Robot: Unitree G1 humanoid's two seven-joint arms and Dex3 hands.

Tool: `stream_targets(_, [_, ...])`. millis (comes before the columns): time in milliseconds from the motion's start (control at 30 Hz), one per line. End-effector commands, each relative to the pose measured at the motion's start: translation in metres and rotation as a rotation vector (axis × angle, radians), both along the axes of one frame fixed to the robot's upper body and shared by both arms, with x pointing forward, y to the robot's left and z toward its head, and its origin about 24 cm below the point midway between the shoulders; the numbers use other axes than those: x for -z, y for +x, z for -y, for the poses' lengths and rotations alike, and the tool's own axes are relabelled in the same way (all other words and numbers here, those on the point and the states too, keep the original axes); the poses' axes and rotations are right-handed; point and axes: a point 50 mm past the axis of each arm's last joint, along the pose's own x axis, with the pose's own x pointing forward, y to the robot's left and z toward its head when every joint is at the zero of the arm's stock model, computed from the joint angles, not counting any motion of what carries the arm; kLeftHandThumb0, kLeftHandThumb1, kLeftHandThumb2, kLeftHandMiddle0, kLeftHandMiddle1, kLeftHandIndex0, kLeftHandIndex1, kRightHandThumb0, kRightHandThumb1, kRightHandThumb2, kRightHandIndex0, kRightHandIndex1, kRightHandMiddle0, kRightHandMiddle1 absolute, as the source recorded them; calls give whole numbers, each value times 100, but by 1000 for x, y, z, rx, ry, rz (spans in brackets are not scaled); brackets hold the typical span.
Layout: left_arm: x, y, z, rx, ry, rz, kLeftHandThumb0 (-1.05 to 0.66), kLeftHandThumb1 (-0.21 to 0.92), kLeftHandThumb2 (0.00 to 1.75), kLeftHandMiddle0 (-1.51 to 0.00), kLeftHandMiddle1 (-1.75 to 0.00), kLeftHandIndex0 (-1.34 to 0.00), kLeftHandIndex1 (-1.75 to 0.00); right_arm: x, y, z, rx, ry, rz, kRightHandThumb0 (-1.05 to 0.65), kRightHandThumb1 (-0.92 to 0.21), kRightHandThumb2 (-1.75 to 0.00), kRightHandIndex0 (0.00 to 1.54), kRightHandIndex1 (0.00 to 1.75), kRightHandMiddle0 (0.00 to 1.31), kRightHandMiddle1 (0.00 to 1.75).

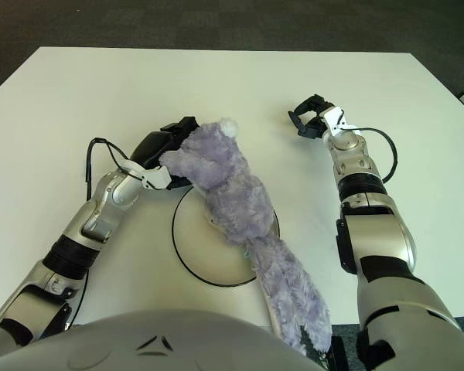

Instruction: Put the doll into the plate.

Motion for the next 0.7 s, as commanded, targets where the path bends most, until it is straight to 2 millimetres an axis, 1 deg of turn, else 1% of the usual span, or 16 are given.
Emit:
stream_targets(0, [2, 0, 0, 2, 10, -18, 1, 19, 147, -69, -174, -47, -174, 68, -36, 0, 17, -1, -297, -1, -75, -80, 21, 175, 19, 175])
stream_targets(100, [3, 0, 1, -7, 1, -8, 0, 20, 146, -70, -172, -48, -174, 68, -36, 0, 15, -4, -297, -1, -75, -80, 21, 175, 19, 175])
stream_targets(300, [3, 0, 1, -18, 5, 4, 0, 16, 148, -75, -166, -51, -175, 68, -36, 0, 16, 3, -305, -1, -76, -79, 20, 175, 19, 175])
stream_targets(667, [2, 1, 1, -19, 7, 10, 0, 10, 154, -80, -165, -56, -175, 68, -36, 0, 29, 8, -304, -1, -76, -79, 20, 175, 19, 175])
